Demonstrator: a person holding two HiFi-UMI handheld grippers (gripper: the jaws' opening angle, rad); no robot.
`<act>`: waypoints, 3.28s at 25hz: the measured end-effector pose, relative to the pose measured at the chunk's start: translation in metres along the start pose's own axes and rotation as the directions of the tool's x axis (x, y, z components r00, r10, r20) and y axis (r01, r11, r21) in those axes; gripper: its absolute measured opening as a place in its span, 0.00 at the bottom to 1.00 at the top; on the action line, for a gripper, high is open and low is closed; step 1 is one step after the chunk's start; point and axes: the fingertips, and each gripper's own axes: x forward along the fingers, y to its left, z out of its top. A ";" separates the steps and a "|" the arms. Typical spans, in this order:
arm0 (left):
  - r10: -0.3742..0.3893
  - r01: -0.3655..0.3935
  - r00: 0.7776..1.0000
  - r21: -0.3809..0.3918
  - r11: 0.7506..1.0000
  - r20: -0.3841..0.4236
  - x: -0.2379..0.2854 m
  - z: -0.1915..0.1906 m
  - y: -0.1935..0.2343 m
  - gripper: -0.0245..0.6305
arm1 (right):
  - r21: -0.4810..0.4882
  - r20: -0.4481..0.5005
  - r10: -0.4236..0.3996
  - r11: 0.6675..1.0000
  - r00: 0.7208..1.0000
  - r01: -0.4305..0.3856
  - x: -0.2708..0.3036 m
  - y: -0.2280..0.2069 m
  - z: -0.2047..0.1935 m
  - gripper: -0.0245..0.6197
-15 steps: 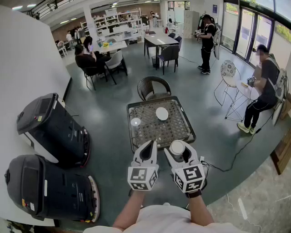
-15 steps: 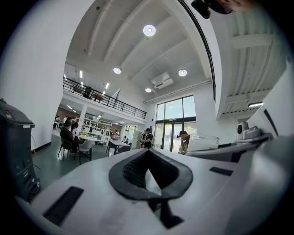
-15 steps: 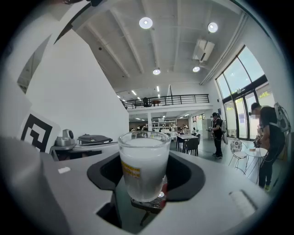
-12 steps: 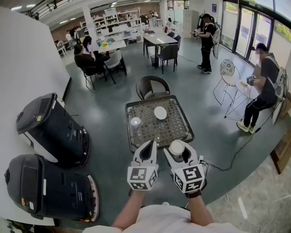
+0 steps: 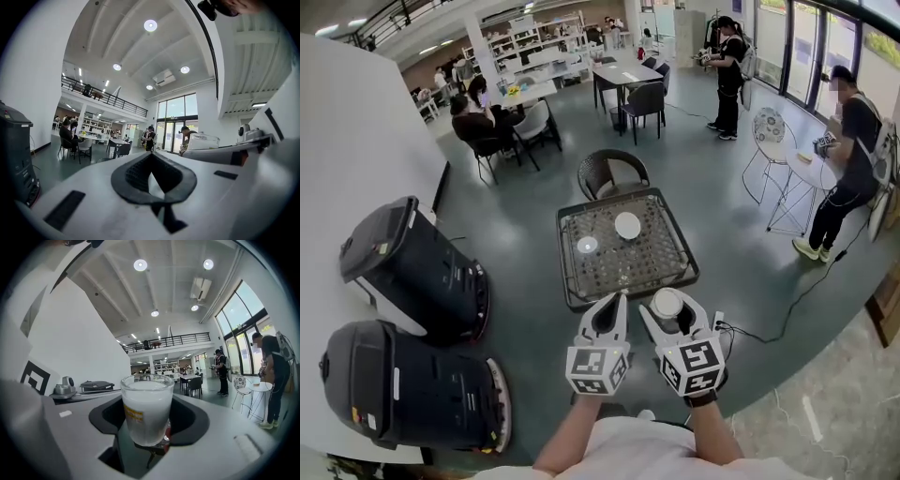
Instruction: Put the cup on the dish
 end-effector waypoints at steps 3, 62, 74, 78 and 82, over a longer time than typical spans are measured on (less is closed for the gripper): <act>-0.009 0.009 1.000 0.010 1.000 0.002 0.001 0.005 -0.008 0.04 | 0.022 0.024 0.002 1.000 1.000 -0.002 -0.006 -0.002 0.007 0.43; 0.038 -0.031 0.996 -0.081 0.996 0.084 0.215 0.015 0.234 0.04 | -0.014 0.024 0.014 1.000 1.000 -0.014 0.303 -0.060 0.033 0.43; 0.045 -0.048 0.998 -0.081 0.996 -0.048 0.320 -0.056 0.262 0.04 | -0.028 0.006 0.038 0.999 0.999 -0.038 0.383 -0.137 -0.021 0.43; 0.041 -0.055 0.991 -0.108 0.993 -0.125 0.347 -0.092 0.258 0.04 | -0.015 -0.030 -0.002 1.000 1.000 0.001 0.398 -0.168 -0.053 0.43; 0.058 -0.081 0.981 -0.118 0.990 -0.188 0.366 -0.123 0.269 0.04 | -0.007 -0.092 -0.026 1.000 0.995 0.026 0.418 -0.192 -0.087 0.43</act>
